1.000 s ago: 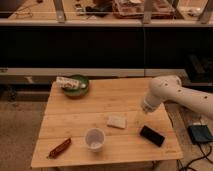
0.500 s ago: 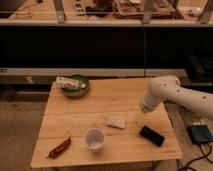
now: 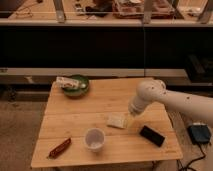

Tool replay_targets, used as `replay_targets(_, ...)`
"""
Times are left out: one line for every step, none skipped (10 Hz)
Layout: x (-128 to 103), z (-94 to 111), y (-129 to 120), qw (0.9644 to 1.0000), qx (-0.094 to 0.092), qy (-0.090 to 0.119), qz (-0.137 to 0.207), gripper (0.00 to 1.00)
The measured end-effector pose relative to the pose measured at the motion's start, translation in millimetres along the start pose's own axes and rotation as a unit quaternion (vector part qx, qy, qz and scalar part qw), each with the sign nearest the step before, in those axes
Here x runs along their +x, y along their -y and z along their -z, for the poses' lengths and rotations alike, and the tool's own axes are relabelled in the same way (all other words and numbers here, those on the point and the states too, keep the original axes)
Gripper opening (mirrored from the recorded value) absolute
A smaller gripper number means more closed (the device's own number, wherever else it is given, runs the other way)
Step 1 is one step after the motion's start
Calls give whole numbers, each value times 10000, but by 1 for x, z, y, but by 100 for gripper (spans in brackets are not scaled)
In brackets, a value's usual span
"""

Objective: Place the white sponge in the ceramic bowl

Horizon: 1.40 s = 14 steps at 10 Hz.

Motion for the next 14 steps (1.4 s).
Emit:
replay_targets(1,-12,1,9999,63,-72,51,80)
replay_targets(3,-22,3,9998,125,-155,100,80)
replay_targets(5,-29,4,9996,177,-199,134,80)
replay_targets(8,-42,8,9991,280,-251,184,78)
replay_targets(7,-48,9,9989,322,-267,195,73)
replay_targets(5,-53,10,9987,378,-261,209,65)
replay_targets(5,-58,10,9985,410,-270,221,55)
replay_targets(5,-61,8,9983,446,-288,237,41)
replay_targets(6,-61,8,9982,456,-308,251,33)
replay_targets(11,-56,5,9980,446,-362,265,22)
replay_targets(21,-45,1,9977,400,-445,325,17)
replay_targets(31,-29,-7,9974,275,-547,383,16)
replay_targets(40,-14,-16,9971,157,-621,419,16)
replay_targets(52,6,-27,9965,19,-687,480,16)
